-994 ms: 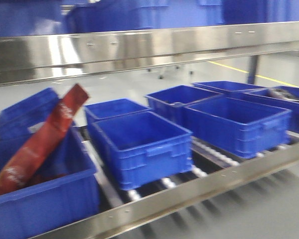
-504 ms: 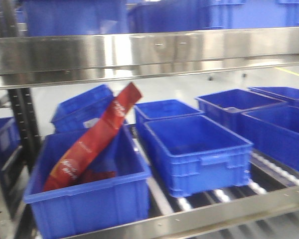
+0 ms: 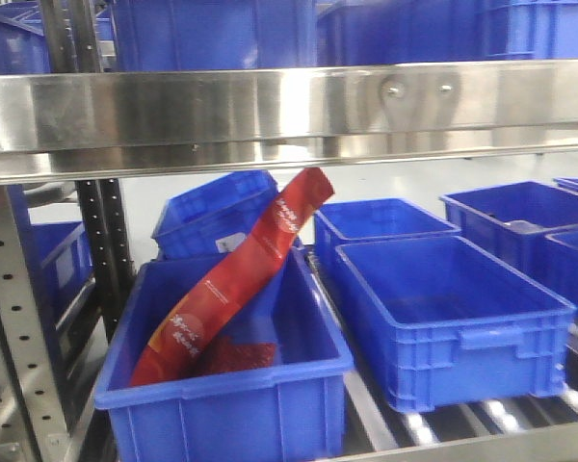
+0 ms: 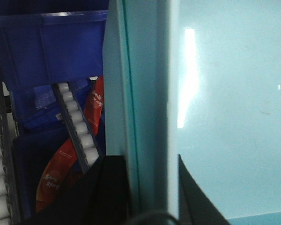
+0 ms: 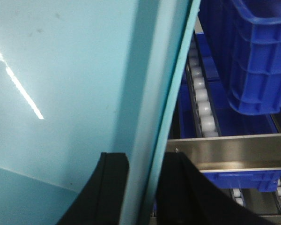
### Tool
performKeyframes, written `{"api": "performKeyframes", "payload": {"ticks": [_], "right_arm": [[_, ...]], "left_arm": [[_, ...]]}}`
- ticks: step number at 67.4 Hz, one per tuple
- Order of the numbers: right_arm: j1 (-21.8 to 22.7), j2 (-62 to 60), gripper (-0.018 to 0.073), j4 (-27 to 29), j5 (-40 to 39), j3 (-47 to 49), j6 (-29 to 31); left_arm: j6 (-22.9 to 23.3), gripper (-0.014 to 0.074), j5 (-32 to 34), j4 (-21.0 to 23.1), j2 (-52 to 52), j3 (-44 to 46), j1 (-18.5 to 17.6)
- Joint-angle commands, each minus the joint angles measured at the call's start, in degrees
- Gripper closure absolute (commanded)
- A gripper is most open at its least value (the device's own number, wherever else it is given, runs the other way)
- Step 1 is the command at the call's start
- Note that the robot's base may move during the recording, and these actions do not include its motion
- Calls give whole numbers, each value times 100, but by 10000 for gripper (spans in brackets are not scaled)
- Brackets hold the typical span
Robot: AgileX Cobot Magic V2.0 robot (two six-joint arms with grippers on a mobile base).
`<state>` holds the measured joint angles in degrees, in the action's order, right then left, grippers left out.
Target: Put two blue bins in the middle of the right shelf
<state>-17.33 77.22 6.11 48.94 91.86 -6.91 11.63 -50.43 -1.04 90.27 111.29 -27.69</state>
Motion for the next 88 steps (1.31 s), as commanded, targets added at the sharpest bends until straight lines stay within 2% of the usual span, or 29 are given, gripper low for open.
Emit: {"api": "performKeyframes", "payload": {"ticks": [1, 88], "right_arm": [[-2, -108, 713, 75, -342, 78, 179], [-2, -108, 713, 75, -342, 78, 179]], "left_arm": [[55, 707, 825, 178, -99, 105, -2], [55, 707, 825, 178, -99, 105, -2]]}}
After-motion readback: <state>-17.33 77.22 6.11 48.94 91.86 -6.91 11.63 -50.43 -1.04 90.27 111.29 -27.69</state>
